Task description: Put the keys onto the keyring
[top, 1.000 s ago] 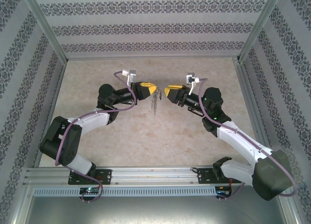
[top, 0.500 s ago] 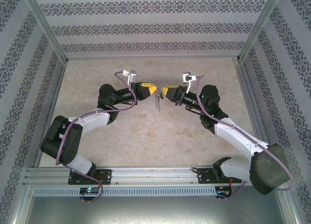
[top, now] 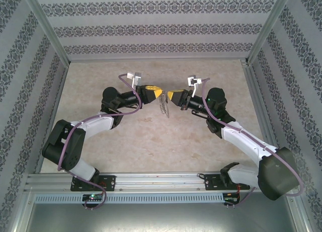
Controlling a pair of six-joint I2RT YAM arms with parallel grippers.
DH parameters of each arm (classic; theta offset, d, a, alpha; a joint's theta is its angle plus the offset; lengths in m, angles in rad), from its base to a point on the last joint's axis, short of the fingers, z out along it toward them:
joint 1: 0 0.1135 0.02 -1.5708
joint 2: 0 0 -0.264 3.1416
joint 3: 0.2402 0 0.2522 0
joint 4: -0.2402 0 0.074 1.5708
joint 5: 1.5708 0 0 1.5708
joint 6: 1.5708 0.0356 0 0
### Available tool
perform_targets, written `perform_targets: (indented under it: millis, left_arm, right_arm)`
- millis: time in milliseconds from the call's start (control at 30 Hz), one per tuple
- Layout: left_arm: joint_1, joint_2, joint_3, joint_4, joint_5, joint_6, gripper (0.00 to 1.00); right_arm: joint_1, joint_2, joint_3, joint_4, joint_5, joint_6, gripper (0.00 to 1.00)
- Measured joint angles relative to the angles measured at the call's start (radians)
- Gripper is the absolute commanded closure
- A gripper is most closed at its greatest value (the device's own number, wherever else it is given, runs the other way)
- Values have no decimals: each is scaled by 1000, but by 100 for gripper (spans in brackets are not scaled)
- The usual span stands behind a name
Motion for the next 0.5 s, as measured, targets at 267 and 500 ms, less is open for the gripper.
perform_targets:
  millis: [267,500]
  left_arm:
    - [0,0,0,2,0,0,100]
    - [0,0,0,5,0,0,100]
  right_arm:
    - [0,0,0,5,-4,7,100]
    - [0,0,0,3,-9,7,100]
